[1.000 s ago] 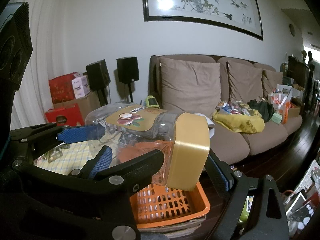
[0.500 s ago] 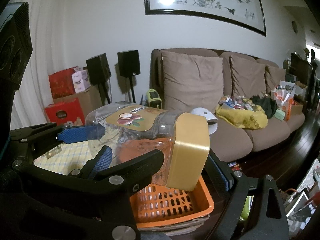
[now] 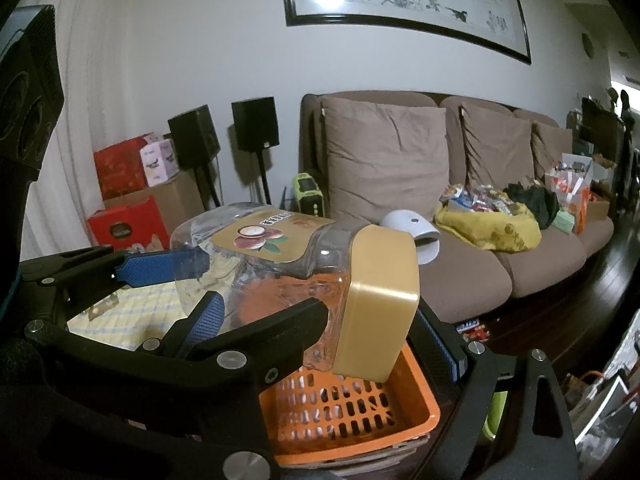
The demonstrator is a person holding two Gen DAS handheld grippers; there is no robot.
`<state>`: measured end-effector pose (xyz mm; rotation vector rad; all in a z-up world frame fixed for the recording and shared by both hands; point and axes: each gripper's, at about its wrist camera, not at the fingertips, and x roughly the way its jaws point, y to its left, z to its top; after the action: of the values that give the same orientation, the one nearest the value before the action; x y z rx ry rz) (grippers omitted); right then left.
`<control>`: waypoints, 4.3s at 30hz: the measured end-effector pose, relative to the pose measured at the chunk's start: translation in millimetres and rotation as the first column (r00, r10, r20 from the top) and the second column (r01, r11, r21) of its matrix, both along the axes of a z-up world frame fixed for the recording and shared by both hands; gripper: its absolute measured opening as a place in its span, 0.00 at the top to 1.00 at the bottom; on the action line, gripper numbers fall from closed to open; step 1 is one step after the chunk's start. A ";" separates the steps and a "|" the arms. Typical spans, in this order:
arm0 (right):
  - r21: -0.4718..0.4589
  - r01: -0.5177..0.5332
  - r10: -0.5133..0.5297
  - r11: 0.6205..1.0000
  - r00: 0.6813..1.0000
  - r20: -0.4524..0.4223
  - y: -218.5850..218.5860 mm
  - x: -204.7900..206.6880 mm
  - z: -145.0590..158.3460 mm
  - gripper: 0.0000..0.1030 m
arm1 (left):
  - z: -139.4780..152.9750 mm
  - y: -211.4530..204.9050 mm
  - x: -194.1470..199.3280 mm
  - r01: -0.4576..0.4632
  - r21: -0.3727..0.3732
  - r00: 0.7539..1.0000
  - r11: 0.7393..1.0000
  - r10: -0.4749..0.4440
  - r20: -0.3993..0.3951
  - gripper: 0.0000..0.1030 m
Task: Organize objects
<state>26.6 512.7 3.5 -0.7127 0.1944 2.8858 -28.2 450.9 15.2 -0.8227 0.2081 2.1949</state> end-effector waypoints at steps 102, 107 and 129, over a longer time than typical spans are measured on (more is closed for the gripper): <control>0.001 0.055 -0.055 0.998 0.996 -0.067 30.2 -9.0 -37.2 0.09 | -24.7 31.1 -12.6 0.061 -0.016 0.996 0.998 -0.062 -0.060 0.18; 0.002 0.051 -0.051 0.999 0.997 -0.058 30.9 -9.0 -39.4 0.09 | -25.8 31.6 -13.9 0.059 -0.016 0.997 0.998 -0.060 -0.055 0.18; 0.004 0.032 -0.032 0.999 0.999 -0.014 32.3 -14.4 -46.9 0.09 | -39.7 30.5 -13.0 0.041 -0.012 0.999 0.999 -0.041 -0.009 0.18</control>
<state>12.1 545.0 -43.4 -0.6827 0.2002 2.8607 -41.2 481.5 -24.5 -0.8075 0.2404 2.1611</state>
